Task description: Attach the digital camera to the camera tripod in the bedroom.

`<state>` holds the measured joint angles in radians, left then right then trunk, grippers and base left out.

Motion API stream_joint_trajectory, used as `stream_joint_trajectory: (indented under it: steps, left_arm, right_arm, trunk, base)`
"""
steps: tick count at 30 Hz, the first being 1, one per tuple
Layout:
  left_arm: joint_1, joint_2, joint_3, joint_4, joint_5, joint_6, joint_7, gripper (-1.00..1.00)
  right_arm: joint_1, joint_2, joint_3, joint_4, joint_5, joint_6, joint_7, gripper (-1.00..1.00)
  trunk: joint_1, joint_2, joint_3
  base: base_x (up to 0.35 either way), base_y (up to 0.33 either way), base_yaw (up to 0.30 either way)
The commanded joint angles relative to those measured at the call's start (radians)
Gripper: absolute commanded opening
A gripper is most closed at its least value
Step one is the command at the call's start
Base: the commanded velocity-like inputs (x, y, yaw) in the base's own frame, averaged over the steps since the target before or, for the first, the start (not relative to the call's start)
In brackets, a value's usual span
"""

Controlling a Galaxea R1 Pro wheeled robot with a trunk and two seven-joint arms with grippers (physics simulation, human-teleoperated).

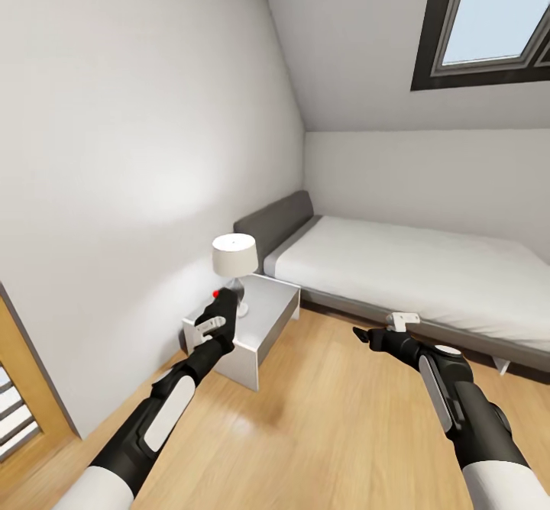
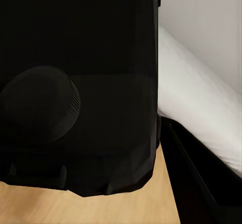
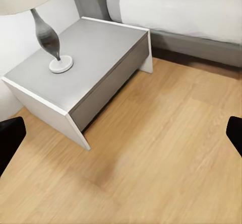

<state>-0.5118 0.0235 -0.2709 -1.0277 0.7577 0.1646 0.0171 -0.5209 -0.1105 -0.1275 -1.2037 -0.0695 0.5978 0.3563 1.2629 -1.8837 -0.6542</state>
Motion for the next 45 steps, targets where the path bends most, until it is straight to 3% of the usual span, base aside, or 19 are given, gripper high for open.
stream_joint_trajectory:
  steps: [1, 45]
  left_arm:
    - [-0.001, 0.001, -0.001, -0.001, 0.009, 0.002, 0.000, -1.00]
    - [-0.001, -0.001, 0.001, -0.003, 0.009, 0.000, 0.001, -1.00]
  right_arm:
    - [-0.001, 0.000, -0.001, -0.001, -0.007, 0.007, 0.000, 1.00]
    - [-0.001, 0.000, 0.000, 0.018, -0.006, -0.004, -0.001, 1.00]
  trunk:
    - [-0.004, 0.007, 0.002]
    - [-0.173, 0.315, 0.140]
  base:
    - [0.000, 0.000, 0.000]
    - [0.000, 0.000, 0.000]
